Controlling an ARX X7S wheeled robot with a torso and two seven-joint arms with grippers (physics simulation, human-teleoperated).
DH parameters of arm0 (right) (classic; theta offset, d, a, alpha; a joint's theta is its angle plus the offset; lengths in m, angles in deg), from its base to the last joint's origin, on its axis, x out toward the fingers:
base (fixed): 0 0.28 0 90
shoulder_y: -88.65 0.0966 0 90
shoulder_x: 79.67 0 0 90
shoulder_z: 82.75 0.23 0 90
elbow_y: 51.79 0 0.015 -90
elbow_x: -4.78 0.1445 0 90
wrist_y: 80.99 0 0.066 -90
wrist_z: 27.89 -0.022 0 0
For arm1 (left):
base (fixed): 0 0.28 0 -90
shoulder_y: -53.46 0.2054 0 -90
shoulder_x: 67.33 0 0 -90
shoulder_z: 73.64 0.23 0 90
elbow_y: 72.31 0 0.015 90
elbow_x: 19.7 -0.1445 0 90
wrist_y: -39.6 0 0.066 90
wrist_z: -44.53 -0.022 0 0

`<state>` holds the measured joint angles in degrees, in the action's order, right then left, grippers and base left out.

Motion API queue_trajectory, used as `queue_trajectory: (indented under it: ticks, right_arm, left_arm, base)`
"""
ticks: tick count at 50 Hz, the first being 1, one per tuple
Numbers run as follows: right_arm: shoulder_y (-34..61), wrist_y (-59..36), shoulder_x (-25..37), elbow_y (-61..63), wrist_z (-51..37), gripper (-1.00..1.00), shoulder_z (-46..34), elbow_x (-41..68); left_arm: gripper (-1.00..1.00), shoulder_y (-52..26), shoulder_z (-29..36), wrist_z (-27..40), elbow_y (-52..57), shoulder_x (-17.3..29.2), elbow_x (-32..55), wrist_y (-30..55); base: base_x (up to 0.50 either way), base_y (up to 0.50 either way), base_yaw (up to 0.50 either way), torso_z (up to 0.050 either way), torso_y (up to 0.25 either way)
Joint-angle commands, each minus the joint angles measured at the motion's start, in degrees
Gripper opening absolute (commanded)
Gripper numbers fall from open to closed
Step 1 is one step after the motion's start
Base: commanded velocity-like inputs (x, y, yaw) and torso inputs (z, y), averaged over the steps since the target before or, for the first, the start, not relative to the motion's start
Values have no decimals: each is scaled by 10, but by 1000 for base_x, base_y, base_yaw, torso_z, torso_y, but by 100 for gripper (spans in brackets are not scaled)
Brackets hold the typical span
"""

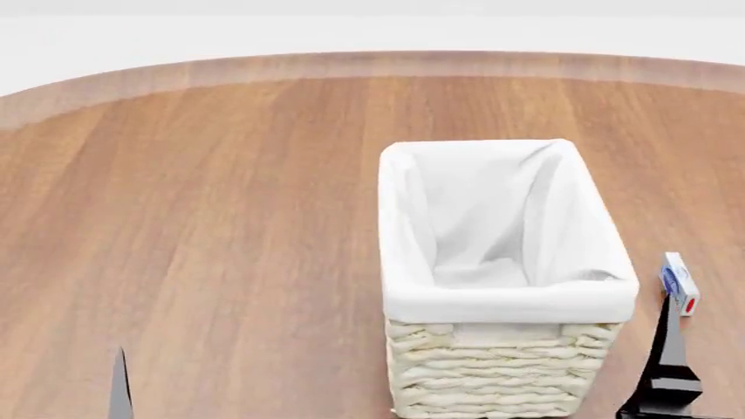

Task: Pick up the alphabet soup and put it in the basket.

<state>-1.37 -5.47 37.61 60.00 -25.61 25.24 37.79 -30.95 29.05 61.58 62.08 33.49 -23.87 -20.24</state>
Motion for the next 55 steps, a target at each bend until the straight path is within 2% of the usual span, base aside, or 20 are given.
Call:
queue_trajectory:
  ticks: [1,14,21,24,37,42,55]
  right_arm:
    - [-109,31,-1,21,24,100,73,26]
    - [-221,84,-52,36,27,100,121,5]
    - [-286,96,-77,50,27,100,122,-24]
    - [-317,130,-103,38,39,100,114,-52]
    - [-298,203,-144,-30,43,100,96,-98]
    - [-286,254,-157,-84,51,100,86,-135]
    - [-268,313,-173,-190,55,100,80,-166]
  left_arm:
    - [100,0,-1,5,-13,4,8,-10]
    - [100,-1,-1,13,-14,11,16,-11]
    - [100,1,-2,19,-11,14,20,-13]
    - [100,2,0,19,-11,15,22,-12]
    - [100,7,1,29,-7,22,23,-11]
    - [100,7,2,32,1,24,25,-6]
    - [100,8,0,37,-5,29,32,-13]
  base:
    - [0,0,0,0,0]
    - [0,0,0,0,0]
    - [0,0,0,0,0]
    - [0,0,0,0,0]
    - [0,0,0,0,0]
    - [0,0,0,0,0]
    - [0,0,0,0,0]
